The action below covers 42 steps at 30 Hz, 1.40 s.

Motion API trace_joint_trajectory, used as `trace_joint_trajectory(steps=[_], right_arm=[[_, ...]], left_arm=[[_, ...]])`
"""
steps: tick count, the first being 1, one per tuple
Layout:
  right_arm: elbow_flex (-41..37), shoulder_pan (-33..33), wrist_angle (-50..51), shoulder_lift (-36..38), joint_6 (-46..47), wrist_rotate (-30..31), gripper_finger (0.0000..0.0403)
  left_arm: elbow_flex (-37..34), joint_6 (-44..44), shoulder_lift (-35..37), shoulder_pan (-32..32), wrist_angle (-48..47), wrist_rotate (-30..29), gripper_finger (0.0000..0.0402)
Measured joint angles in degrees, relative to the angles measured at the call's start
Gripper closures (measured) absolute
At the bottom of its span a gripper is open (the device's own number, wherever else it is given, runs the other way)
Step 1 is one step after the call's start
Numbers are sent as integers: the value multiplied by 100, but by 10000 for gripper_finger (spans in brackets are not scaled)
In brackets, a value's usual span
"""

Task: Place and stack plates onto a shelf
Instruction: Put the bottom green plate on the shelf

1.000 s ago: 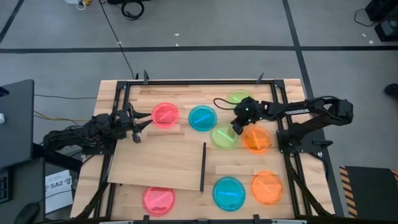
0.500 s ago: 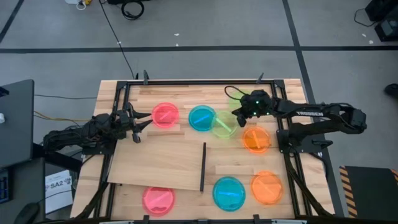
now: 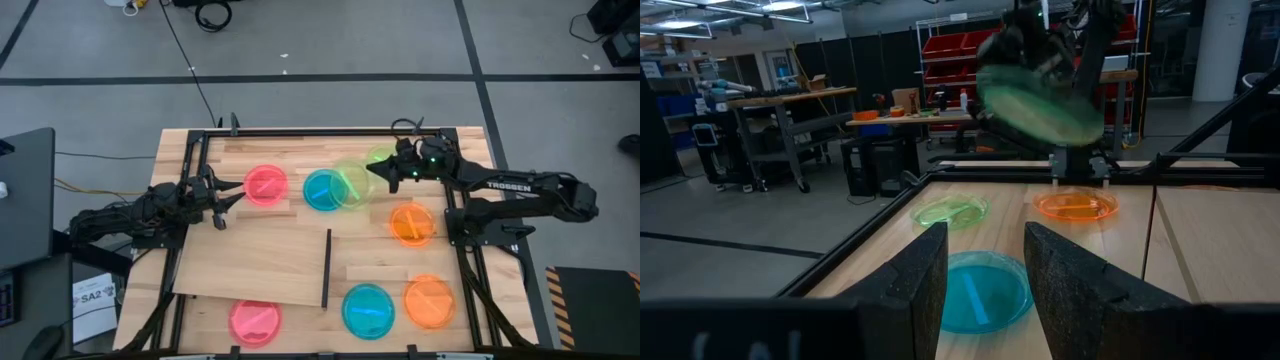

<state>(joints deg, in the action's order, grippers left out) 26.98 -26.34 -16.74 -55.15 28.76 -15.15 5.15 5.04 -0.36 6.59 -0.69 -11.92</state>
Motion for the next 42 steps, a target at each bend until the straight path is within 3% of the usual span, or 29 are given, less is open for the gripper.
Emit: trace_joint_trajectory(steps=[6, 12, 18, 28, 42], right_arm=[[0, 344, -942, -3, 638, -3, 396], [630, 911, -813, -86, 716, 0, 397], [2048, 1519, 421, -600, 160, 167, 397], [4101, 2278, 2400, -2115, -319, 459, 397], [5054, 2925, 2734, -3839, -305, 308, 396]], left_arm=[[0, 0, -2, -2, 0, 0, 260], [0, 0, -2, 0, -2, 0, 260], [0, 0, 0, -1, -2, 0, 260], [0, -2, 0, -2, -7, 0, 260], [0, -4, -2, -2, -52, 0, 260]])
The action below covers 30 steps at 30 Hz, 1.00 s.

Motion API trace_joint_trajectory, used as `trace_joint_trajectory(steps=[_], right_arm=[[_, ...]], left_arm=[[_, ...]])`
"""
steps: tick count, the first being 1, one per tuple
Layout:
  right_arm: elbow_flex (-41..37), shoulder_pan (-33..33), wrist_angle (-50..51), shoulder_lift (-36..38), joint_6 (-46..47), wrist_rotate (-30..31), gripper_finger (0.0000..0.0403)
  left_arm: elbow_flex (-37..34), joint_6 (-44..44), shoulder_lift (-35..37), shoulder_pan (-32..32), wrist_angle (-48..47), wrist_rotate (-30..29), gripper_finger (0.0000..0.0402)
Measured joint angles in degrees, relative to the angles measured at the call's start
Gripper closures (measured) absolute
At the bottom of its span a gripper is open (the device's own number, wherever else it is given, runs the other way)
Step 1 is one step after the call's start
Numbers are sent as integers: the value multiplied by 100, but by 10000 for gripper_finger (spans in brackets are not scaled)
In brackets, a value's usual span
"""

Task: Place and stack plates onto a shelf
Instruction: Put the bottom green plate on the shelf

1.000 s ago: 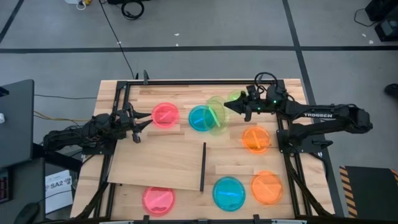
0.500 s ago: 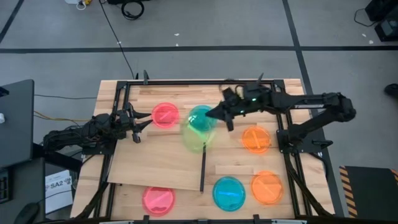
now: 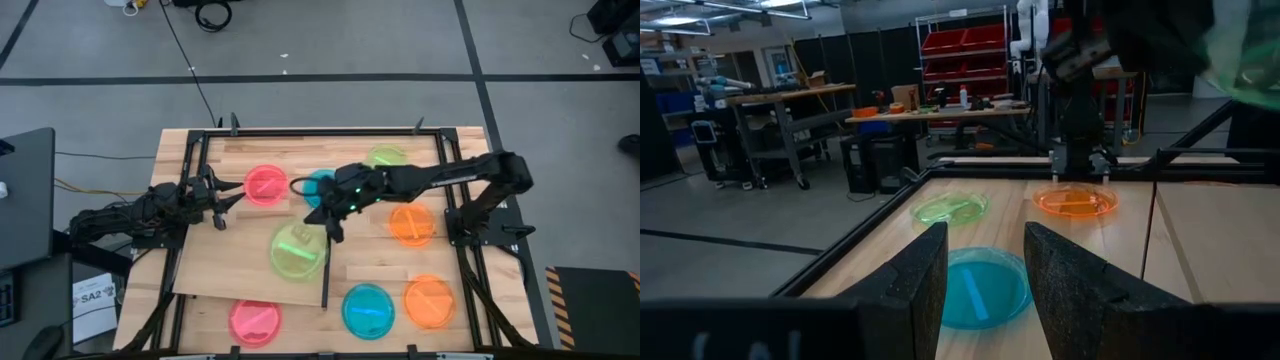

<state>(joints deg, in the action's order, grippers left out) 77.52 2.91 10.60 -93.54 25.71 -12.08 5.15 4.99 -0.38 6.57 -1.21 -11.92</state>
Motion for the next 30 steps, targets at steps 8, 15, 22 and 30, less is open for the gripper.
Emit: trace_joint_trajectory(steps=[8, 15, 22, 30], right_arm=[[386, 114, -21, -571, 0, -6, 396], [421, 114, -1, -756, 4, -6, 396], [419, 130, 100, -863, -2, -7, 395], [417, 128, 185, -859, -40, -6, 395]], left_arm=[[0, 2, 1, 1, -52, 0, 260], [0, 2, 0, 1, -92, 0, 260], [0, 1, -3, 0, -197, 0, 260], [0, 1, 0, 2, -217, 0, 260]])
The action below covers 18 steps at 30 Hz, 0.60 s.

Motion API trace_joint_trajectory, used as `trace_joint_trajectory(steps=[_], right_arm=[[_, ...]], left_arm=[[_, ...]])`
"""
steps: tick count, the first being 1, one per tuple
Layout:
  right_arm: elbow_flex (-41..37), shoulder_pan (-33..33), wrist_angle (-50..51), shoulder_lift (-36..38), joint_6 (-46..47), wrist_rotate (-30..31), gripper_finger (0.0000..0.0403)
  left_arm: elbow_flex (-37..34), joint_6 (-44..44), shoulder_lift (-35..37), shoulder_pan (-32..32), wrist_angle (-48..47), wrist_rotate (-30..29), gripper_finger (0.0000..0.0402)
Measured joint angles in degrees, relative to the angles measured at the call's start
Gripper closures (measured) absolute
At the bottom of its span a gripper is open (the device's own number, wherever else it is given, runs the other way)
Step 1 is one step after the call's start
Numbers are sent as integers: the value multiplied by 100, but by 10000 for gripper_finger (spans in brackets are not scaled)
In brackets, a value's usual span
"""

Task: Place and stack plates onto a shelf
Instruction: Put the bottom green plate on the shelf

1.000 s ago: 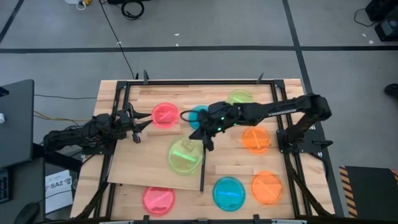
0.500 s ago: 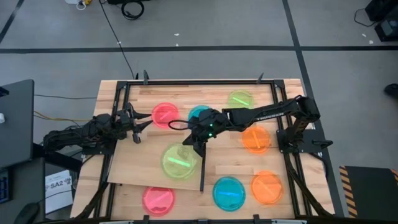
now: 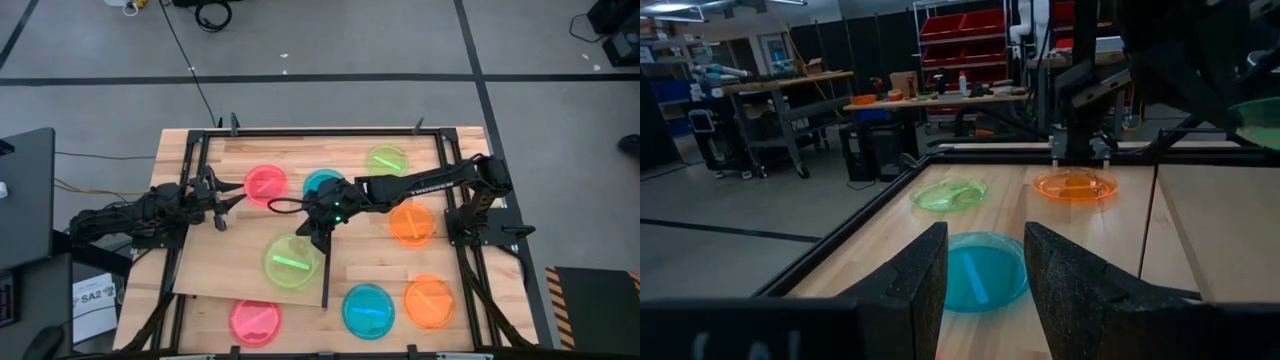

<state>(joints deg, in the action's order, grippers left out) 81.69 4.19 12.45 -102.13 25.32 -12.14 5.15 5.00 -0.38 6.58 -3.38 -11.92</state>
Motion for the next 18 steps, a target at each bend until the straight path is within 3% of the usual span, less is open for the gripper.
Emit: trace_joint_trajectory(steps=[18], right_arm=[[-4, 15, 128, 0, -194, 48, 393]], left_arm=[[0, -150, 0, 1, 2, 0, 260]])
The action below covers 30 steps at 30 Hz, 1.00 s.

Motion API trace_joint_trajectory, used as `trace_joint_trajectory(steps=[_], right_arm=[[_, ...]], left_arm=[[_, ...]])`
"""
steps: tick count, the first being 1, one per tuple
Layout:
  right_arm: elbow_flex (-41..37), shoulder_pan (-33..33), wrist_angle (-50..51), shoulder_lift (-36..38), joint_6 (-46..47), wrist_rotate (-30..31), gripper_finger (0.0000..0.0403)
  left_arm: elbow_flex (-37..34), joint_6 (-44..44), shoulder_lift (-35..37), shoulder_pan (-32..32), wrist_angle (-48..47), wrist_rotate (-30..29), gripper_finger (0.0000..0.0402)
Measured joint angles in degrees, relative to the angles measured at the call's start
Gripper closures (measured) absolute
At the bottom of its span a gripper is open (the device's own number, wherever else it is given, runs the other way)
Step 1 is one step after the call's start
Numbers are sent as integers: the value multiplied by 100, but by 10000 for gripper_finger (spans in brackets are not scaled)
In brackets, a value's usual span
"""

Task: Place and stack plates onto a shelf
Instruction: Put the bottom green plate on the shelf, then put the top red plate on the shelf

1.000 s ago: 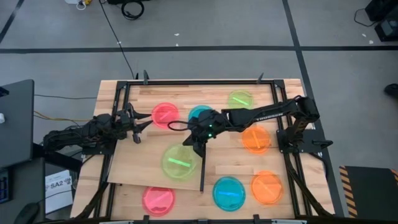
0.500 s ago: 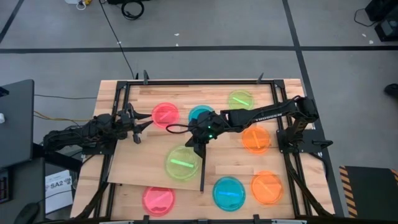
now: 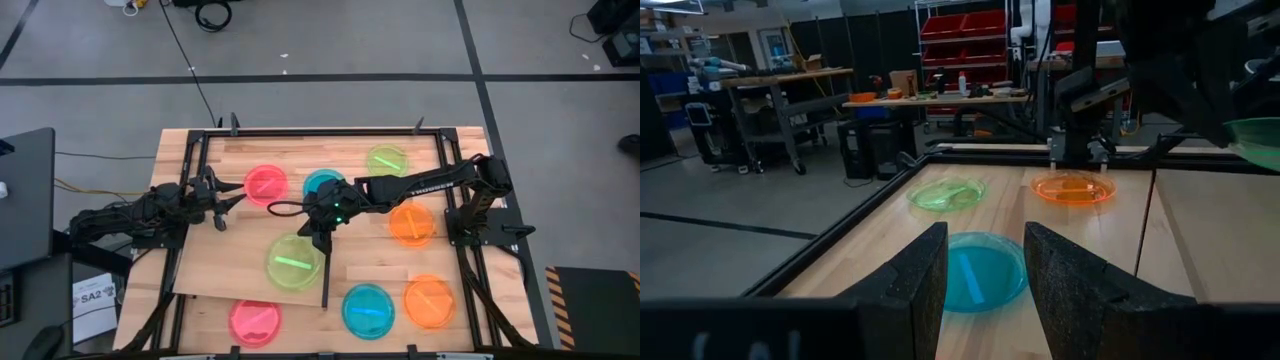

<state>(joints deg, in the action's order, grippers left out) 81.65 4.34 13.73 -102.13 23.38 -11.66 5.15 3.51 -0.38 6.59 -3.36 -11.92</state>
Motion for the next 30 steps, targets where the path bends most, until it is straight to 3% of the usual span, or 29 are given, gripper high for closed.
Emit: trace_joint_trajectory(steps=[11, 30], right_arm=[[0, 0, -23, 2, 0, 0, 372], [-2, 0, -28, 9, -1, 0, 370]], left_arm=[[0, 0, 0, -2, 0, 0, 260], [0, 2, 0, -2, 0, 0, 260]])
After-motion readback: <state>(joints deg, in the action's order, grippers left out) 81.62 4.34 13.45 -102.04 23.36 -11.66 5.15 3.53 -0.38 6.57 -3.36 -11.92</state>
